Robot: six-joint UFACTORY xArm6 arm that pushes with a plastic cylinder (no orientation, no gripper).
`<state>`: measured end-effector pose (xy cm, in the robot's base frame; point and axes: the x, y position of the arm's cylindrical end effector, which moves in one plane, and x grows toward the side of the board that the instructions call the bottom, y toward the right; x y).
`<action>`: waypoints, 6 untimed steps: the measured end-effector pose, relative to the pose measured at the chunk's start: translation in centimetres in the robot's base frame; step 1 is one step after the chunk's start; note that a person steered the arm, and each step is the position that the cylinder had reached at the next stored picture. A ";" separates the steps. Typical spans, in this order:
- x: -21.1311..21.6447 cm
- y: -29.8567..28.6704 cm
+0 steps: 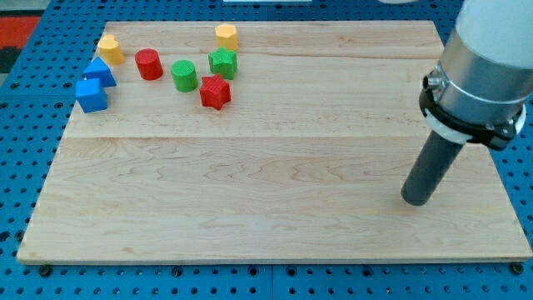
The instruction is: Move your arm to the bottom of the cube
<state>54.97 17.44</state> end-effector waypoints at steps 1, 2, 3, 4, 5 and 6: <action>1.3 -4.8; 0.0 -7.8; -0.8 -14.8; -2.1 -21.9; -2.9 -30.3; -4.0 -37.2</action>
